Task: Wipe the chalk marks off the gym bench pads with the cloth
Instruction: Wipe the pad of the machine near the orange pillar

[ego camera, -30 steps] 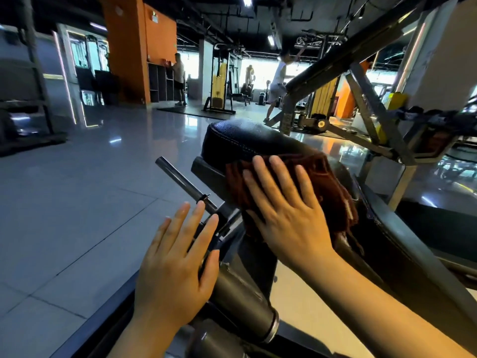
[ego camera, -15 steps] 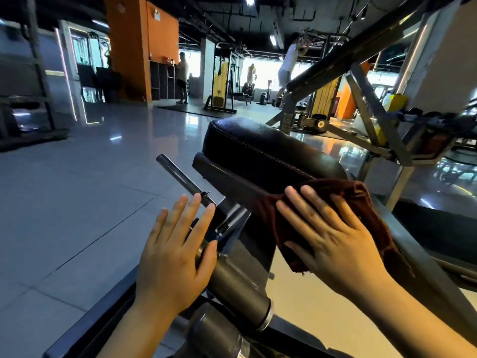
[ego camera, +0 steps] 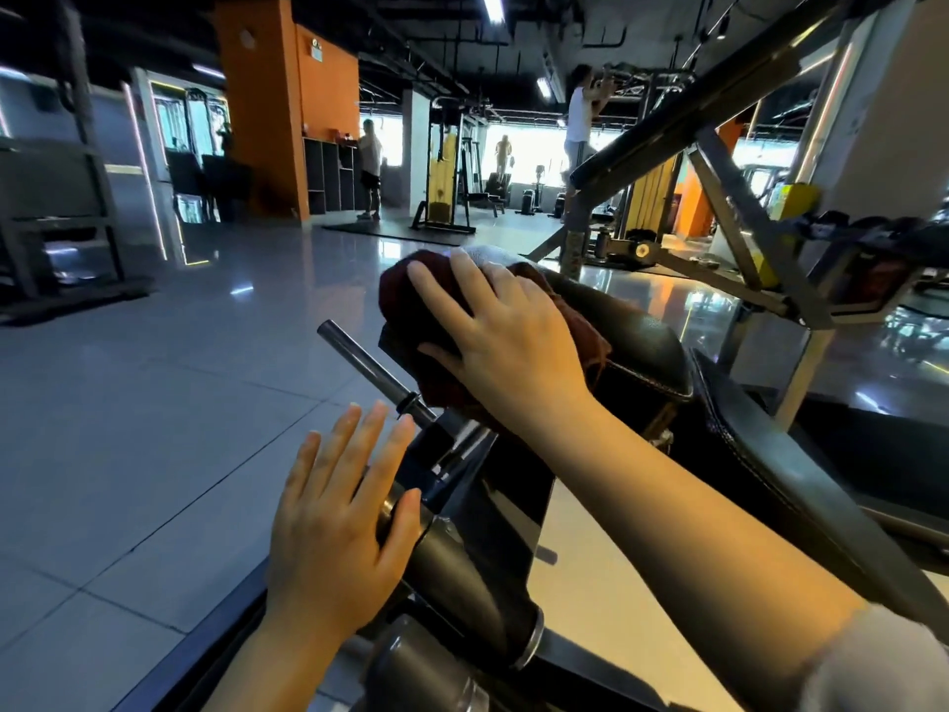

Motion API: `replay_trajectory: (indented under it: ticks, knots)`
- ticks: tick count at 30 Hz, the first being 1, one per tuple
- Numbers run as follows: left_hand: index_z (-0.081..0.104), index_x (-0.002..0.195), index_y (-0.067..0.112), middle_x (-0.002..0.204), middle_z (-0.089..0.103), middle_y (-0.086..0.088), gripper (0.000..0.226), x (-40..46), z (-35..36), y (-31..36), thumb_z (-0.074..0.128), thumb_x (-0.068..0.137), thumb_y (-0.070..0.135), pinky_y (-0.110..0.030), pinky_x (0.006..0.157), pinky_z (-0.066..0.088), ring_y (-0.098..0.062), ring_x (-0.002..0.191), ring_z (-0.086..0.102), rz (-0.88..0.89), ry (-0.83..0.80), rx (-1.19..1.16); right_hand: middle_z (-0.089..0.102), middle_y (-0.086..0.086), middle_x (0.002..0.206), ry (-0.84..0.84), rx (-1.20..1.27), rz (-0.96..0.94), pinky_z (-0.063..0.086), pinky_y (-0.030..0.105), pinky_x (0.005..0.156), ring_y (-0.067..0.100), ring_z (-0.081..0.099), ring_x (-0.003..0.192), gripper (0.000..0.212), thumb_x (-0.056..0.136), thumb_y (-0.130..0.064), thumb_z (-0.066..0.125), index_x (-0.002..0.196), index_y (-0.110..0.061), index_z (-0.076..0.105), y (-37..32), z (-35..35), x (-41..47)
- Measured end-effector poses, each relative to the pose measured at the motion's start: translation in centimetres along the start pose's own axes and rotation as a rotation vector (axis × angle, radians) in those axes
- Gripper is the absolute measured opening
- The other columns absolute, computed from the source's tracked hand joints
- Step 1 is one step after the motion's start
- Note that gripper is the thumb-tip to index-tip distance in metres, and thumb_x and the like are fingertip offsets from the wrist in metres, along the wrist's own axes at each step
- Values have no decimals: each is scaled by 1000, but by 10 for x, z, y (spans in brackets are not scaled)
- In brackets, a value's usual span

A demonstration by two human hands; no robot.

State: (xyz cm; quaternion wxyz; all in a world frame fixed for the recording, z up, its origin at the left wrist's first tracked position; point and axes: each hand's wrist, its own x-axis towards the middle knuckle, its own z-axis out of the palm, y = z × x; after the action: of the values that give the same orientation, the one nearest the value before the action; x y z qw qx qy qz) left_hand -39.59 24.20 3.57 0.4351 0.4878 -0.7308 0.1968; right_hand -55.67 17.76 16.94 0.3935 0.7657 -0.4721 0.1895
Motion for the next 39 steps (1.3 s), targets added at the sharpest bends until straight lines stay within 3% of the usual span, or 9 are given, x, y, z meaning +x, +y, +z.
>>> replay_trajectory:
  ticks: [5,11,16,19,22,26,32,35,39]
  knots:
    - [32,147,20,151,36,-8,56,-1,1,0,38,94,38,-36,121,9,-24,144,25,2,-24,20,23,10,160,75,-181,-17,20,49,118,34,26,145,56,103,-45,29,154,-21,26,31,8,-99]
    - [26,148,25,155,30,-1,53,-2,0,-1,23,101,48,-36,121,9,-18,147,20,-27,-50,-76,17,5,161,-7,-154,70,4,51,120,29,7,150,57,100,-44,33,153,-22,28,30,13,-149]
    - [27,148,26,156,28,1,51,34,-8,12,34,98,36,-29,121,5,-11,147,16,-50,98,-234,32,11,156,-62,-5,116,24,52,114,36,33,141,59,97,-47,26,152,-26,27,17,-3,-74]
    - [26,148,26,156,24,4,51,71,-14,16,33,98,34,-43,119,17,-11,147,16,-49,196,-265,44,12,146,-187,232,168,40,47,101,33,45,130,59,99,-52,24,151,-24,27,12,-17,3]
    - [29,147,25,153,26,8,48,101,-14,13,30,99,32,-54,114,26,-6,145,18,-107,285,-323,39,7,150,-376,490,120,32,43,108,28,37,137,60,99,-58,29,150,-26,27,14,-19,54]
    - [33,144,24,151,28,9,46,126,-4,8,28,100,35,-35,115,22,-3,143,19,-126,298,-354,14,-6,162,-566,707,75,9,40,121,16,11,149,70,92,-71,27,153,-39,15,57,-11,50]
    - [32,144,36,144,38,16,51,133,11,14,26,95,50,-15,103,25,4,133,31,-137,138,-444,20,-17,159,-571,742,309,14,49,120,11,20,146,66,87,-80,19,148,-55,16,153,28,-41]
    - [40,142,29,142,45,12,54,133,16,21,25,95,50,-8,98,26,3,129,37,-180,199,-445,4,-11,163,-654,700,306,-1,40,122,12,3,150,68,90,-74,19,152,-47,8,141,9,-45]
    - [32,139,55,147,41,20,48,129,27,22,22,92,65,-17,106,32,2,136,35,-221,229,-588,-6,-9,163,-657,706,90,-10,38,120,11,-10,149,61,96,-65,18,152,-47,3,90,-7,10]
